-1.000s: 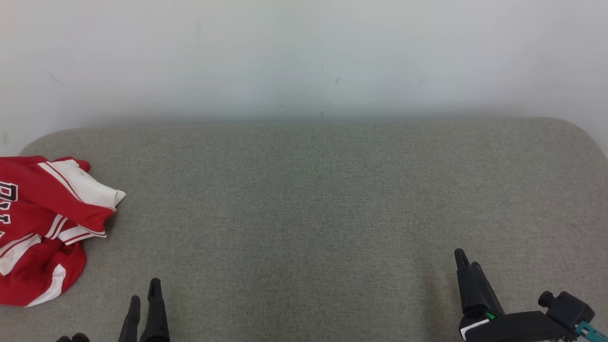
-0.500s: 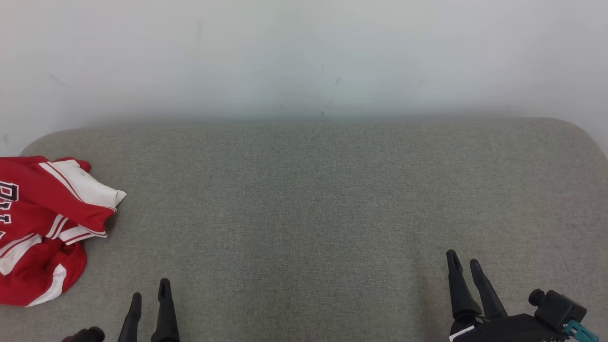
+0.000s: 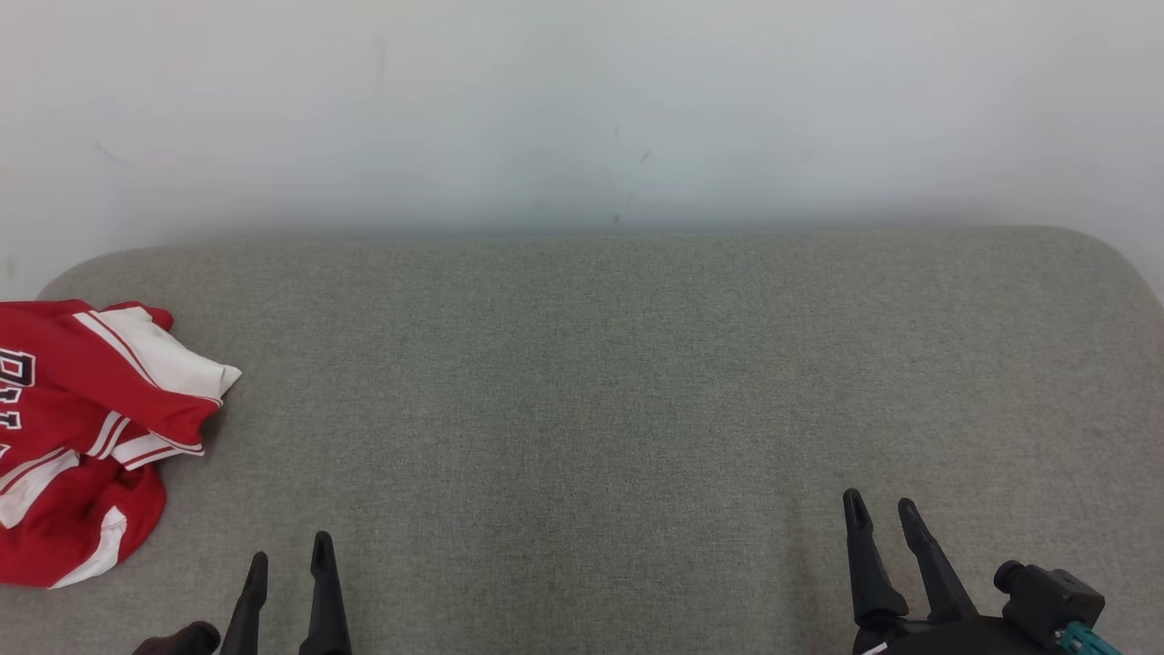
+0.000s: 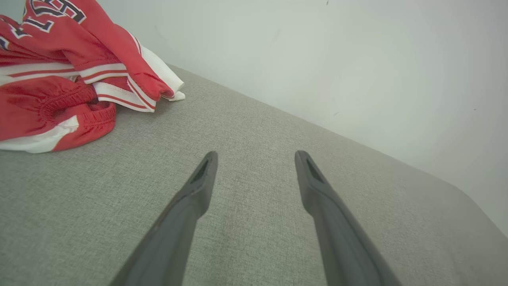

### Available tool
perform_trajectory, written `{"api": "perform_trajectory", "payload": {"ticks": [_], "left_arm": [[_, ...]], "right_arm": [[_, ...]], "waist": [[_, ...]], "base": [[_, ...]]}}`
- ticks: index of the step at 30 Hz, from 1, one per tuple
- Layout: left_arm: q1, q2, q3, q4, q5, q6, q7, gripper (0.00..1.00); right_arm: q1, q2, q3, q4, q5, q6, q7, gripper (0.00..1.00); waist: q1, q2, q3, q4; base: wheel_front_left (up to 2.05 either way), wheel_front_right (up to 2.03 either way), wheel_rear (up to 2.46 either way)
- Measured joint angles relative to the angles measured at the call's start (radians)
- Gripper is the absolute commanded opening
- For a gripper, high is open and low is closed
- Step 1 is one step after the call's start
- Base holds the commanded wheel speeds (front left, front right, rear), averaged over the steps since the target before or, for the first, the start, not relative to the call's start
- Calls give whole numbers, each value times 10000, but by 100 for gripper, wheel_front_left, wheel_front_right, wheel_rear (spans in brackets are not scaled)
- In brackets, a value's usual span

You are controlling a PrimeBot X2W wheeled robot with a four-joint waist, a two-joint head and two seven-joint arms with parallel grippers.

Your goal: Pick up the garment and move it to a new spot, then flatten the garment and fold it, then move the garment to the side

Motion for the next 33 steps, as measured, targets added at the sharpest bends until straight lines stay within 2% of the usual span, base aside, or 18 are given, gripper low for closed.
{"api": "perform_trajectory", "payload": {"ticks": [20,33], "left_arm": [[2,77,-132,33,1912,144,-426,100],[9,-17,-54,-2,2886,-474,-663,100]], "right_arm": [[148,-4,42,15,-1829,0,-537,100],[206,-10,-209,102,-2585,0,-872,100]], "waist": [[0,0,24,-6],[-1,1,32,-23]], "base": [[0,0,0],[0,0,0]]}}
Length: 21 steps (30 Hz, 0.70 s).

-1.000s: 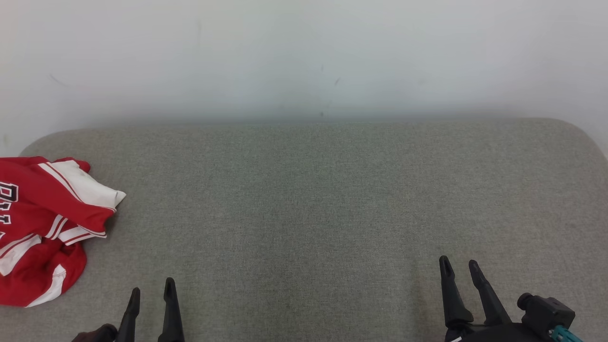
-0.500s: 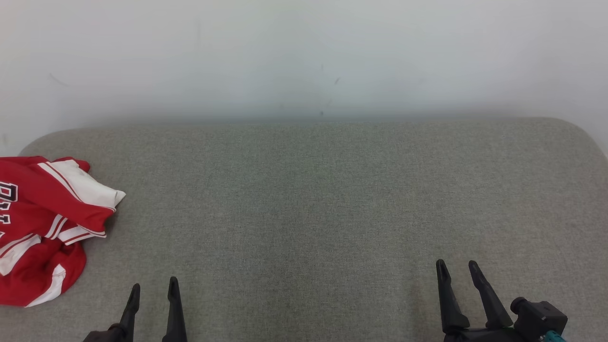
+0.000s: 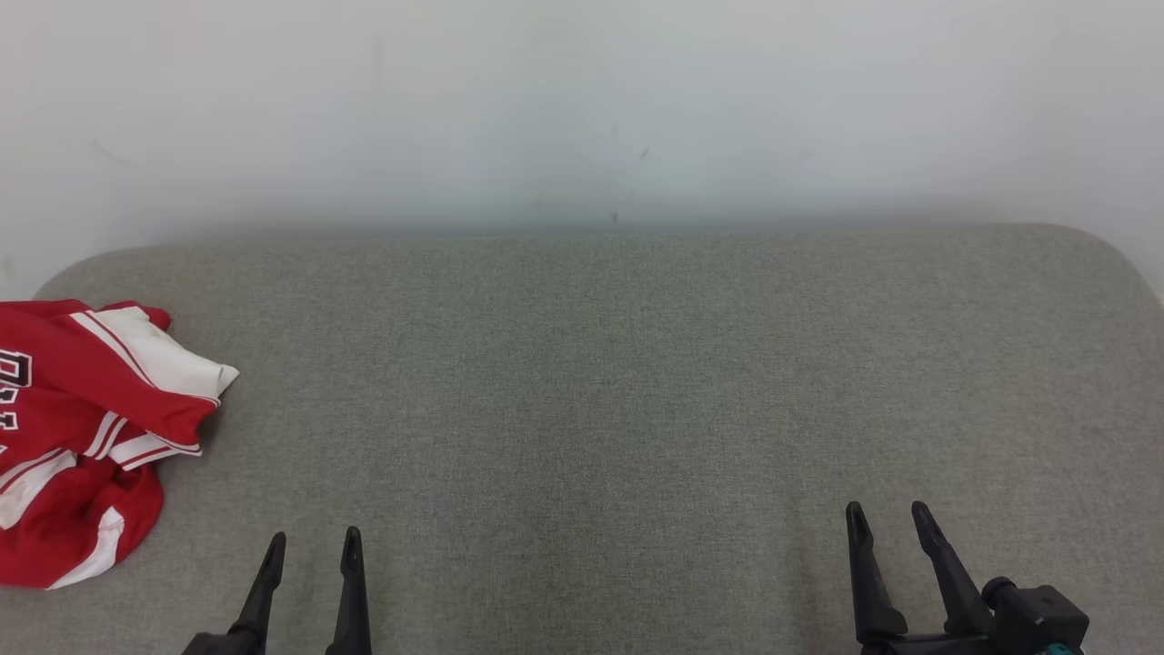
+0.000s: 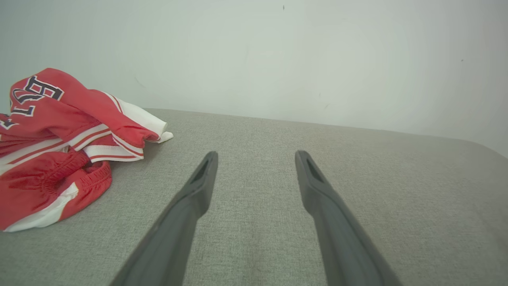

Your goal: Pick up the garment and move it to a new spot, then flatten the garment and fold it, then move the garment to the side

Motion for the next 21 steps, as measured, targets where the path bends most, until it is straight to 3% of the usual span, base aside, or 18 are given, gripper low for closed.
{"api": "perform_trajectory", "payload": {"ticks": [21], "left_arm": [[36,-278,512,368,1250,-617,-309,100]], "right_arm": [[149,-4,-107,320,-874,0,-443,100]], "waist": [[0,0,33,-10]], "base": [[0,0,0]]}}
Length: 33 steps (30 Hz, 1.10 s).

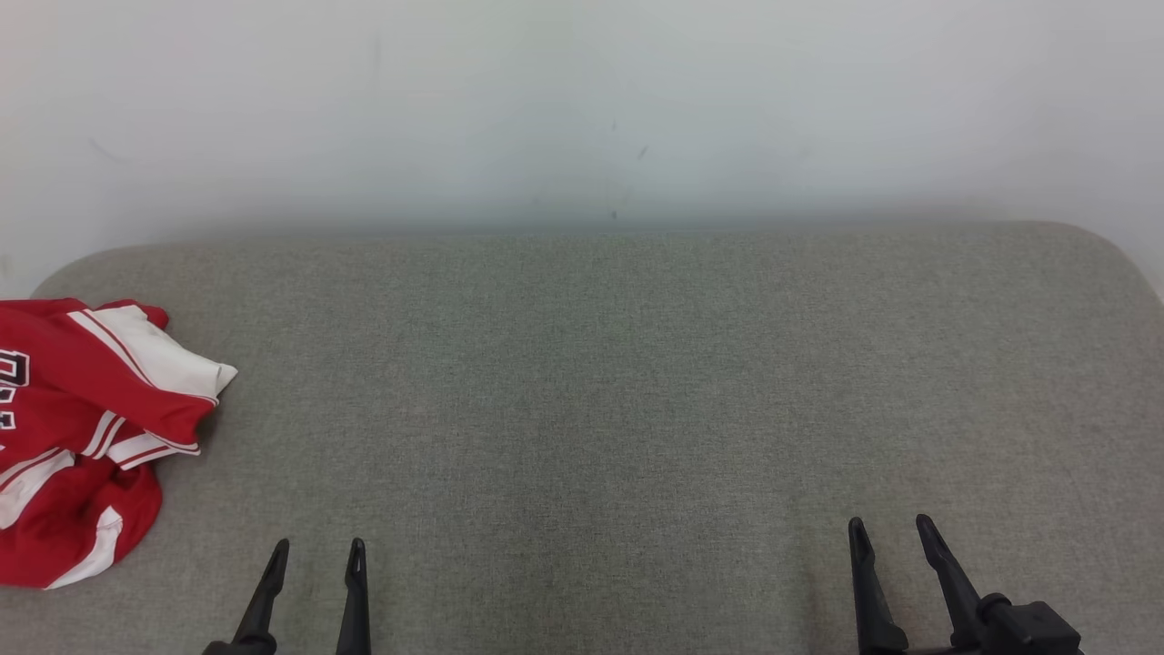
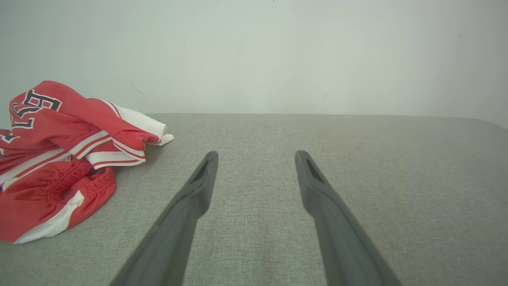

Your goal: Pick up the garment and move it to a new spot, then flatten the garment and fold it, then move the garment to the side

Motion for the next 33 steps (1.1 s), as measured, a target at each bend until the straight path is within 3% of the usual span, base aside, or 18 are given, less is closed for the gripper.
{"api": "perform_trajectory", "payload": {"ticks": [25,33], "left_arm": [[4,-61,144,165,169,-221,-67,100],[6,-65,255,270,130,19,-67,100]], "right_arm": [[21,0,4,119,-123,0,-79,100],[50,2,10,151,-59,0,-81,100]], "waist": [[0,0,22,-13],[0,0,2,251]], "base": [[0,0,0],[0,0,0]]}}
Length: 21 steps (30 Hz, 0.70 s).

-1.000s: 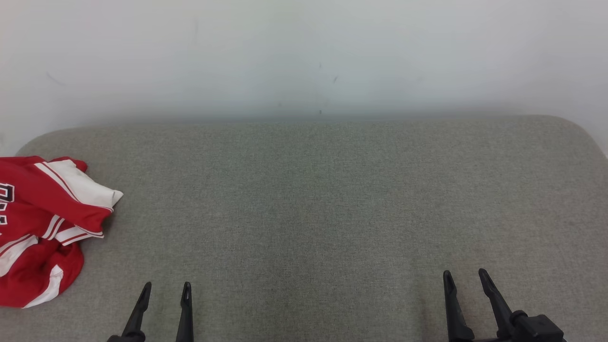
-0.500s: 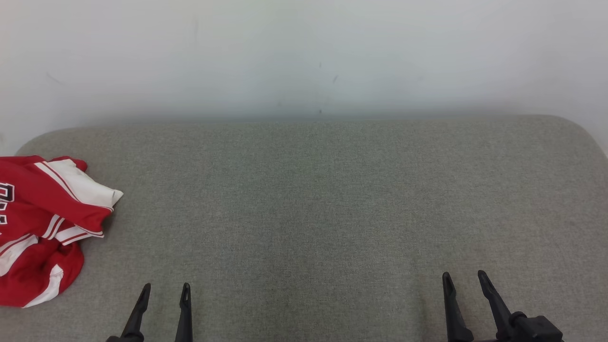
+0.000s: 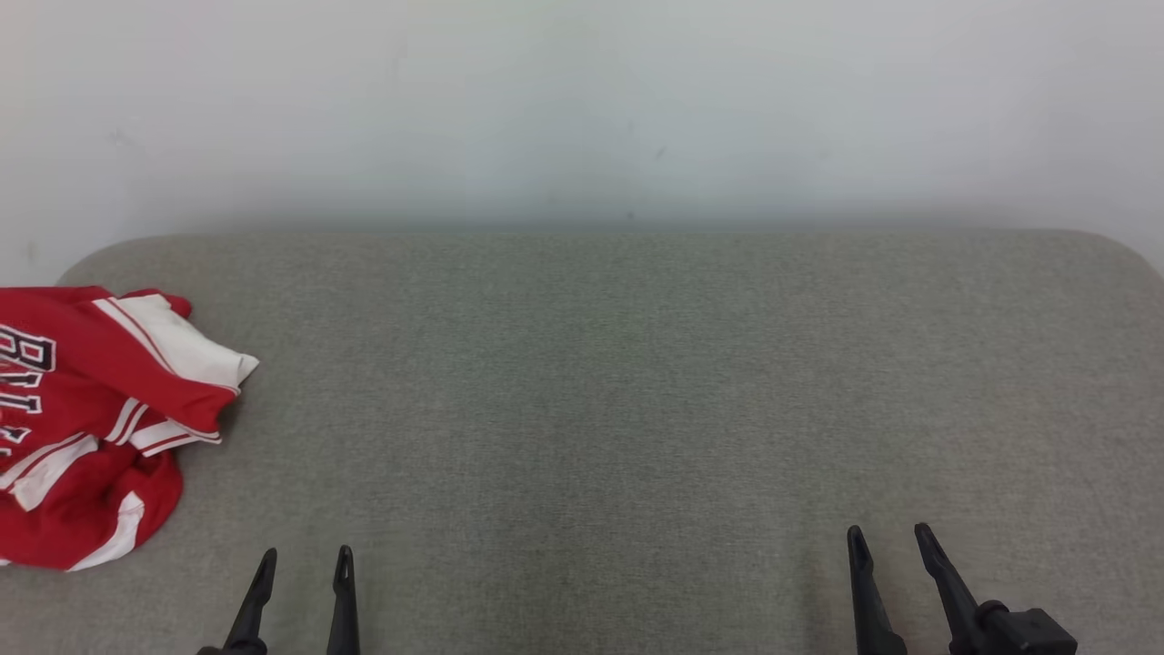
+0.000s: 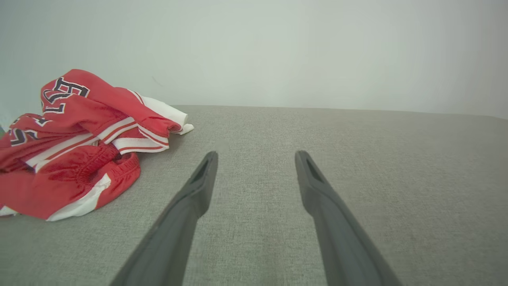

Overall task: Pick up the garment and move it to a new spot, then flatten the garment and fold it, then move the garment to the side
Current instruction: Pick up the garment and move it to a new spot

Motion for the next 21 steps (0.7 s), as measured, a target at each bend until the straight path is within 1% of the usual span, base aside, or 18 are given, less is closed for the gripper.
{"api": "perform_trajectory", "payload": {"ticks": [9,16,21], "left_arm": [[3,0,180,163,82,92,-2,100],[3,-2,320,270,-134,351,-2,100],[4,-4,290,362,-251,416,-2,100]], "right_arm": [[97,-2,79,69,128,0,2,100],[193,-2,127,117,138,0,2,100],[205,-2,151,130,136,0,2,100]], "waist": [[0,0,-34,788],[0,0,-77,1624],[0,0,-113,2302]], "base": [[0,0,0],[0,0,0],[0,0,0]]}}
